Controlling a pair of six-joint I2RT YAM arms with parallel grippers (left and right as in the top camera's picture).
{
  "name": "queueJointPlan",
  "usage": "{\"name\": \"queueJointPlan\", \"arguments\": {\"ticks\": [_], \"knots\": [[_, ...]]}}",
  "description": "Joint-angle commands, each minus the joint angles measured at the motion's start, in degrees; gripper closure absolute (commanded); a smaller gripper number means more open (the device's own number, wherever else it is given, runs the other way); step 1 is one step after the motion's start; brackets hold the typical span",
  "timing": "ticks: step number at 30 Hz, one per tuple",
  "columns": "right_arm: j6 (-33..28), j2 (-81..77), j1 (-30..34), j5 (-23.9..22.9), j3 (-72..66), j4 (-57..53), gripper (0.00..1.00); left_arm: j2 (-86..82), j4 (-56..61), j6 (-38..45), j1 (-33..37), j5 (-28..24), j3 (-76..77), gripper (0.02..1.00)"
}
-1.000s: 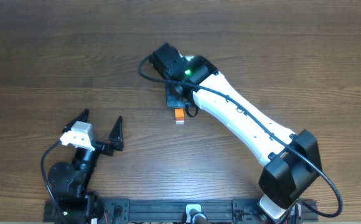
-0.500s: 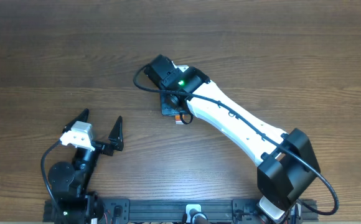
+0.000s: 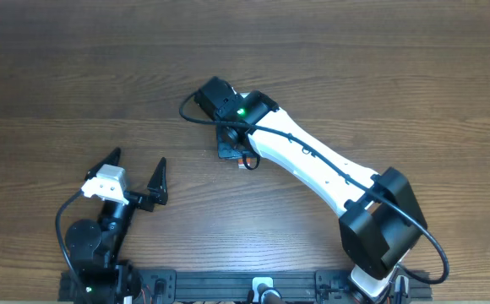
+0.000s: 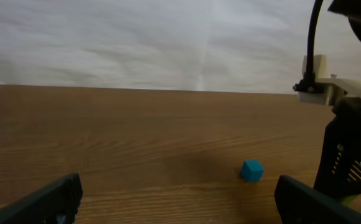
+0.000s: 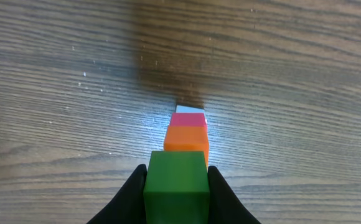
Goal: Stack Cubes
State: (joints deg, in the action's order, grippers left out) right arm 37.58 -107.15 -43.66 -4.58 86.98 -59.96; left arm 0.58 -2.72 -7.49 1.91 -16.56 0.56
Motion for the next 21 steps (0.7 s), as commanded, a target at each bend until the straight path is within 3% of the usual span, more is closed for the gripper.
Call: {"name": "queueJointPlan", "arguments": {"ticks": [1,21], "knots": [[0.7,-0.8,-0.2,0.5,-0.5,-1.3,0.989,-0.3,-0.1,0.7,-0.3,-0.6,-0.2,0.020],[0.7,-1.9,0.8,0.4,-0.5,-0.5,0.989,-0.3,-0.1,0.7,-0.3,-0.6,-0.2,0.020]]}}
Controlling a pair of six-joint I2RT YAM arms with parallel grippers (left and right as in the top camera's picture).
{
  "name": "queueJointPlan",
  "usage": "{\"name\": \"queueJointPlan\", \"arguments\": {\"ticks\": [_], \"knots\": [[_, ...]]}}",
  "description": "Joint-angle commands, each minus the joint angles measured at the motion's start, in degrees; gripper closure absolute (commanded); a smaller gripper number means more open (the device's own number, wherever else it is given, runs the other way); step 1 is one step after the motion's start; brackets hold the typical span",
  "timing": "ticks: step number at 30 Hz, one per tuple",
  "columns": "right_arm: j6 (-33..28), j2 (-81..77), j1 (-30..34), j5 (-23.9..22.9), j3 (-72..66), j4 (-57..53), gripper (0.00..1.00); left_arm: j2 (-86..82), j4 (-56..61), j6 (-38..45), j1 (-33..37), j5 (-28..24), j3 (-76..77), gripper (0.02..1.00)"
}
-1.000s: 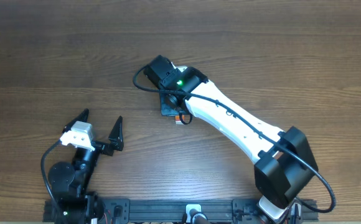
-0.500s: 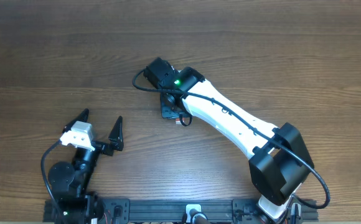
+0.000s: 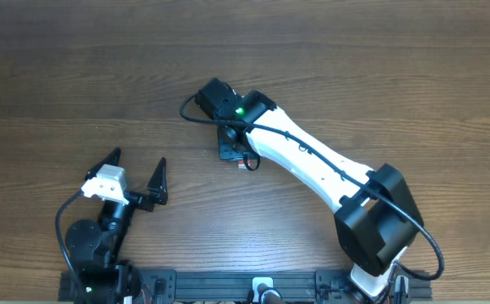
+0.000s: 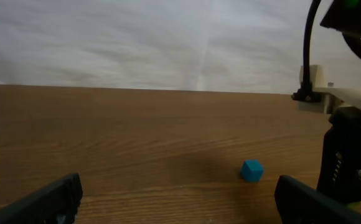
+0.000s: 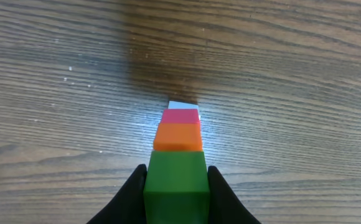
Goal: Stack Cubes
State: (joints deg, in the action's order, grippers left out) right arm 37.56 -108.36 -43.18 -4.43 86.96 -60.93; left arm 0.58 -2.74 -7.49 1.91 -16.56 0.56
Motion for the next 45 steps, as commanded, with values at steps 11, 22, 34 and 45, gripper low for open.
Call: {"name": "queueJointPlan", "arguments": {"ticks": [11,22,34,45], "knots": [[0.8,-0.8,0.4,0.0,-0.5,1.0,0.989,-0.3,-0.1,0.7,-0.3,-0.6,-0.2,0.023],[0.8,-1.5,0.5,-0.1,-0.5,1.6,0.991,-0.3,-0.1,0.7,-0.3,-0.6,-0.2,0.020],[0.8,-1.5,0.8,-0.1,-0.6,0.4,0.858,-0.3,-0.1,0.7,-0.3,-0.6,-0.2,0.018],[0.9,-1.5,1.0,-0.1,-0.6,0.1,0.737,-0.3,-0.1,0.7,-0.3,-0.6,-0.2,0.023]]}}
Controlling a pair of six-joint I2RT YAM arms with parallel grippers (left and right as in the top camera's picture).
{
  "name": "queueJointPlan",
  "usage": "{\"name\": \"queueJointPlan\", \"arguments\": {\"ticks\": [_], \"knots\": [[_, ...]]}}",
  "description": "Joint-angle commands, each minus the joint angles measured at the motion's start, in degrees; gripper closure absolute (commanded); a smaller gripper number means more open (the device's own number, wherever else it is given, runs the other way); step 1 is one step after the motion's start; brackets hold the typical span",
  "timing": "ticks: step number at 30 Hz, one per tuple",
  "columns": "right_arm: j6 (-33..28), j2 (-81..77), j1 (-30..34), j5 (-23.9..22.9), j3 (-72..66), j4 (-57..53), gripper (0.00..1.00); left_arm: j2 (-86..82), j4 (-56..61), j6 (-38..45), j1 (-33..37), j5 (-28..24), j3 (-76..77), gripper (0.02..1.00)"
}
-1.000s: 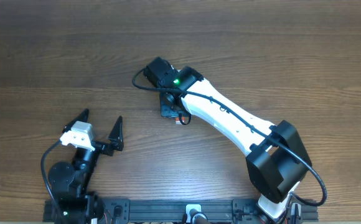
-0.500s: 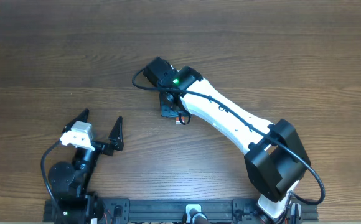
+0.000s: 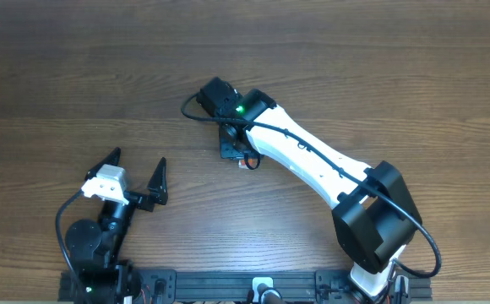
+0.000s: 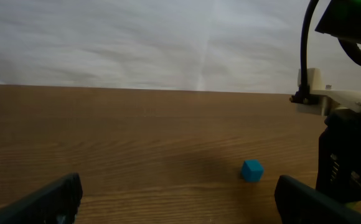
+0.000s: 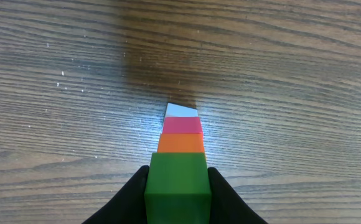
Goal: Stack Cubes
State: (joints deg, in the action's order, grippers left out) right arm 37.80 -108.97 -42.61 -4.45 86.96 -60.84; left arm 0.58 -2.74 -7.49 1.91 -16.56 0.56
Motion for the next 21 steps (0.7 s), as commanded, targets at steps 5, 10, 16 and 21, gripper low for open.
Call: {"name": "queueJointPlan", "arguments": {"ticks": [5,10,16,21], "knots": [[1.0,-0.9,0.4,-0.1,-0.6,0.0,0.722,-0.3,-0.1,0.7,-0.3,-0.6,-0.2,0.023],[1.0,-0.9,0.4,0.1,-0.6,0.0,0.632,-0.3,-0.1,0.7,-0.3,-0.6,-0.2,0.020],[0.9,-0.9,0.4,0.1,-0.6,0.0,0.476,-0.3,-0.1,0.7,-0.3,-0.6,-0.2,0.020],[-0.9,-0.9,1.7,-0.5,3.6,-3.4,0.266,-0.3,-0.1,0.7,-0.3,-0.6,-0.2,0.020]]}}
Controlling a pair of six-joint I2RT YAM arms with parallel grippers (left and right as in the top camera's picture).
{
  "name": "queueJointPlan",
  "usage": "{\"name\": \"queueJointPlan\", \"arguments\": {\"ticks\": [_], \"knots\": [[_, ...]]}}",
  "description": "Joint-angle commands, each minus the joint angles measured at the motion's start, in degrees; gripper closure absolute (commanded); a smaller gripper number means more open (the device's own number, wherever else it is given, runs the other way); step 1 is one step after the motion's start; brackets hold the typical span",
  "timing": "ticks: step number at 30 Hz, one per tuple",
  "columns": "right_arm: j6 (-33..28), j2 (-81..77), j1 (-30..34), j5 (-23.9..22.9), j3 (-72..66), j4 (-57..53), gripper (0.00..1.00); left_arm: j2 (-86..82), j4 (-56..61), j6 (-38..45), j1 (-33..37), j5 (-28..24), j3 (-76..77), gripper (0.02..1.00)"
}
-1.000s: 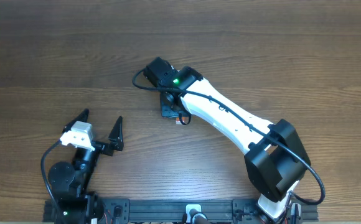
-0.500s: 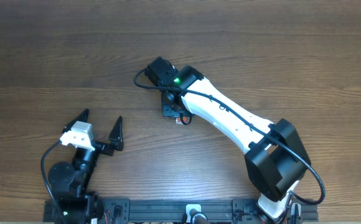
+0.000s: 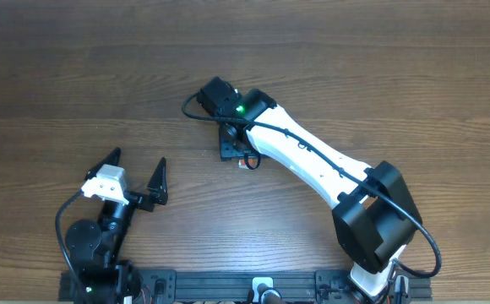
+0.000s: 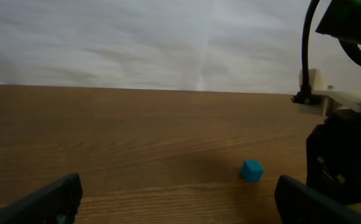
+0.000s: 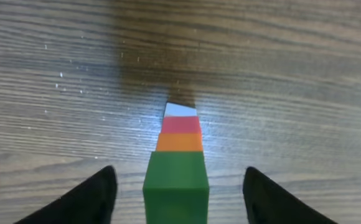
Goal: Stack Cubes
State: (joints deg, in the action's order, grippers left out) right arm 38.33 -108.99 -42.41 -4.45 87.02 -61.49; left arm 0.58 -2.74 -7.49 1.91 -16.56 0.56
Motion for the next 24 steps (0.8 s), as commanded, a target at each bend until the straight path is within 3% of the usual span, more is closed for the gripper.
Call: {"name": "queueJointPlan", "arguments": {"ticks": [1,11,20,24], "knots": [[-2.5,-0.9,1.6,-1.8,6.3,-4.5,0.264,-0.3,-0.1,0.7,-0.3,-0.6,-0.2,0.020],[-6.3,-8.2,4.2,-3.3,23.3,-14.2,0.259,-0.3,-0.1,0.7,-0.3,-0.6,-0.2,0.020],[-9.7,-17.8,7.7,3.3,24.4,-8.4,0.253,-0.3,-0.1,0.7,-0.3,-0.6,-0.2,0.020],[-9.7,-20.6,8.7,3.6,24.4,-5.1,0.253,-0.3,-0.1,0.7,-0.3,-0.6,-0.2,0.023]]}}
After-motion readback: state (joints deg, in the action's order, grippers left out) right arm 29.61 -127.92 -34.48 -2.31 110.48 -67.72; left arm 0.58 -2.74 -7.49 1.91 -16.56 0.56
